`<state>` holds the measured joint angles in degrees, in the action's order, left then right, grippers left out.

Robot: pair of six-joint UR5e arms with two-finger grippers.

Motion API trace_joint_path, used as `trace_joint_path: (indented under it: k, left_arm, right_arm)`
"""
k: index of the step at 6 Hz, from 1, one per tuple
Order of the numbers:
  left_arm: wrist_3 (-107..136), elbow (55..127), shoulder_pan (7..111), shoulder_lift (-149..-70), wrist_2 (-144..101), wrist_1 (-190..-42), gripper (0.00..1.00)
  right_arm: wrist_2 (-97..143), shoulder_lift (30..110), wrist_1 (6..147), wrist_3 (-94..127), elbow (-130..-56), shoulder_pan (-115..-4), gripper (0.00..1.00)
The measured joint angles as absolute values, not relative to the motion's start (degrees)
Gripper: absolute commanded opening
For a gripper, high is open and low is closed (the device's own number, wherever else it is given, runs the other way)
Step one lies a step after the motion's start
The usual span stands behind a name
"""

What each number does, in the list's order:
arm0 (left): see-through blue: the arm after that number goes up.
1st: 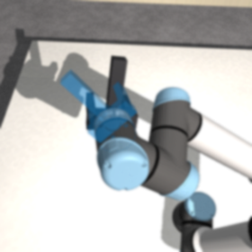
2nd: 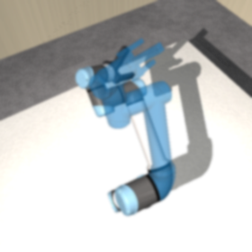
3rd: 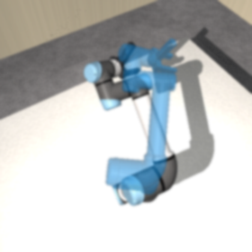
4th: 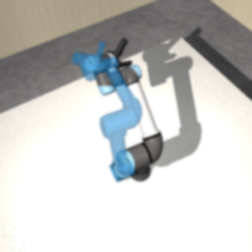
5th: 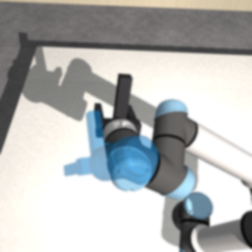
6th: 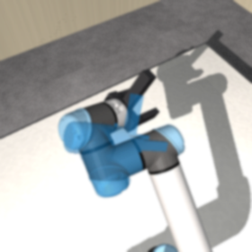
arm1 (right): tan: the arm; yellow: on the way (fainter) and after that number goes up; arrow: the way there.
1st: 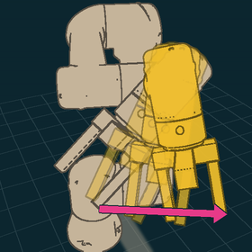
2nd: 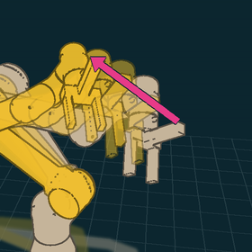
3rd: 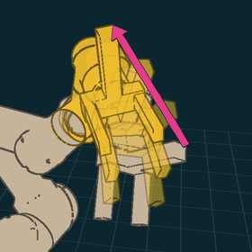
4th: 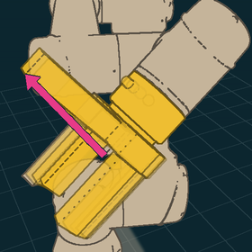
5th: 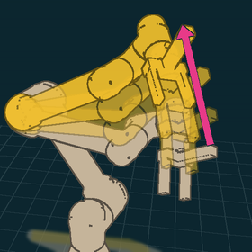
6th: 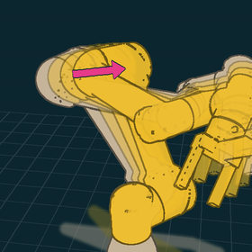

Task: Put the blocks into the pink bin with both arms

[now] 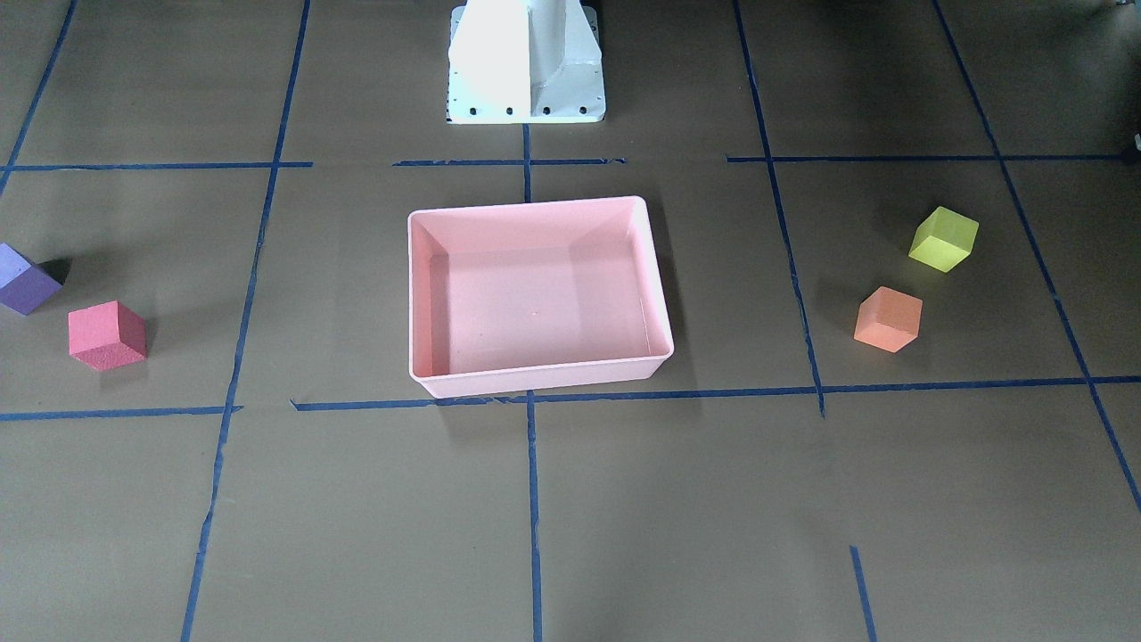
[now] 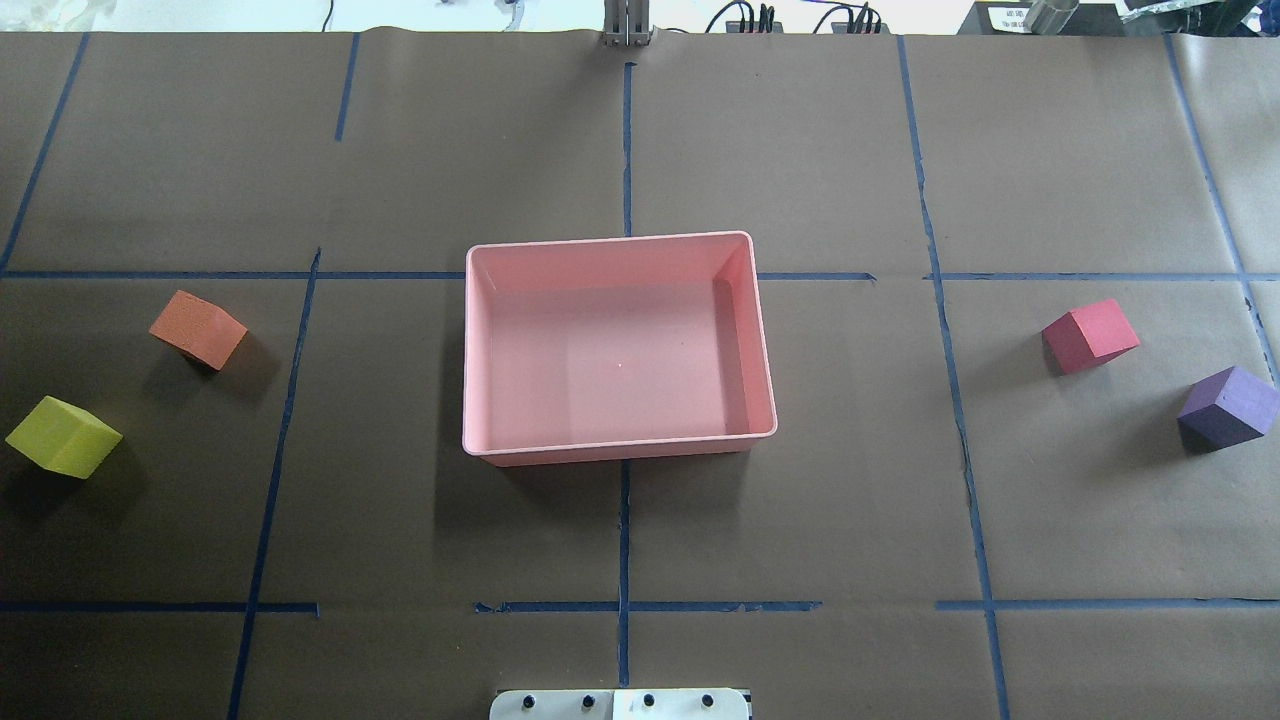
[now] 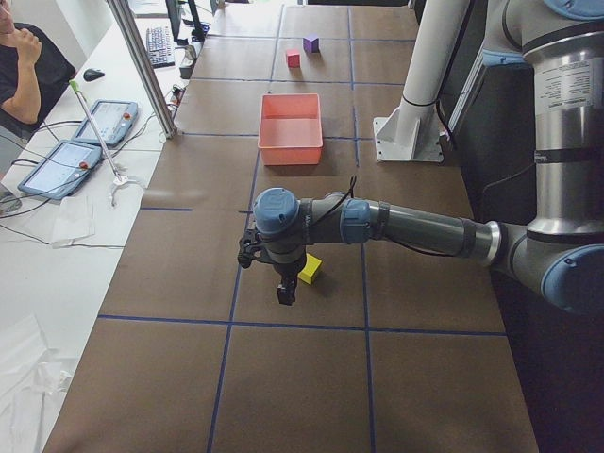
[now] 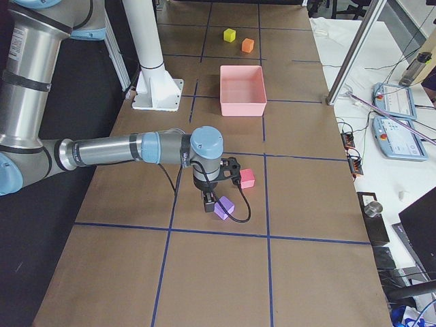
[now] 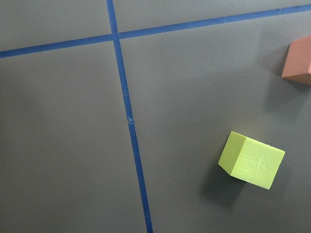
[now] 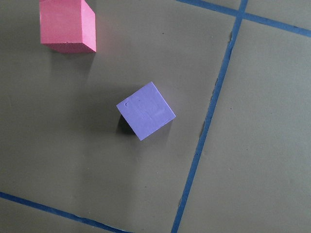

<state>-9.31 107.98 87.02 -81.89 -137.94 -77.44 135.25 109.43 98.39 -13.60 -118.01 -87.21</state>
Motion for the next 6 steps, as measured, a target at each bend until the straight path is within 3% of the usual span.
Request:
trace_joint_path:
  k: [6]
  left_arm:
    - [-8.9,109.9,87.1,-80.8,-134.1,-75.8,1.0]
  right_arm:
    - [135.3,109.3,94.8,-13.4,-117.5,-86.8,0.99]
